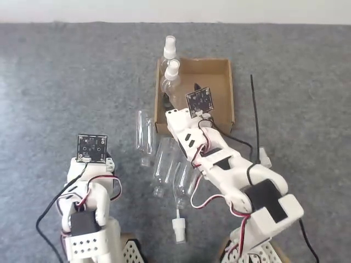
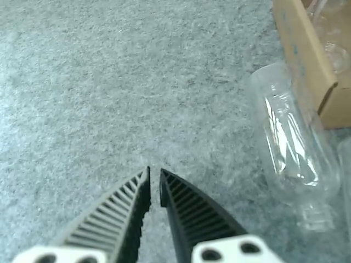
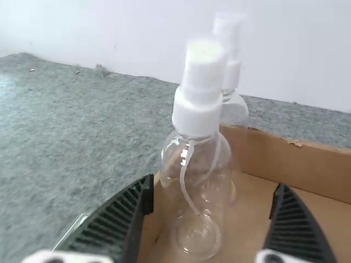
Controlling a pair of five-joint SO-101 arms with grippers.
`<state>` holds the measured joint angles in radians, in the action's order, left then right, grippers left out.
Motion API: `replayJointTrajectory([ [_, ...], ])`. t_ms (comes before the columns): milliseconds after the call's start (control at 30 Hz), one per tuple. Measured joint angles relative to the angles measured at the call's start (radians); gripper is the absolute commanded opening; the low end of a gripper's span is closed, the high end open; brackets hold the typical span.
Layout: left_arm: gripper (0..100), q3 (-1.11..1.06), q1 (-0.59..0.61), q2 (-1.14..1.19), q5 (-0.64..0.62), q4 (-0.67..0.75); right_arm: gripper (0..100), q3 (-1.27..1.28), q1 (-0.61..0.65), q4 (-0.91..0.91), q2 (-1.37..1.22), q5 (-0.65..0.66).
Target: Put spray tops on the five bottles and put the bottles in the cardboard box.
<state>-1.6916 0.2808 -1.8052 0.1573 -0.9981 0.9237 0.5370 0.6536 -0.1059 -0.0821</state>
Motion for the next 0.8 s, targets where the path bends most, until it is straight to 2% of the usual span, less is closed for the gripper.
replayJointTrajectory([
  [300, 3, 0.0, 0.0, 0.0, 0.0, 0.0, 29.2, 0.109, 0.0, -0.028, 0.144, 0.0],
  [800, 3, 0.0, 0.0, 0.0, 0.0, 0.0, 29.2, 0.12, 0.0, -0.582, 0.509, 0.0],
])
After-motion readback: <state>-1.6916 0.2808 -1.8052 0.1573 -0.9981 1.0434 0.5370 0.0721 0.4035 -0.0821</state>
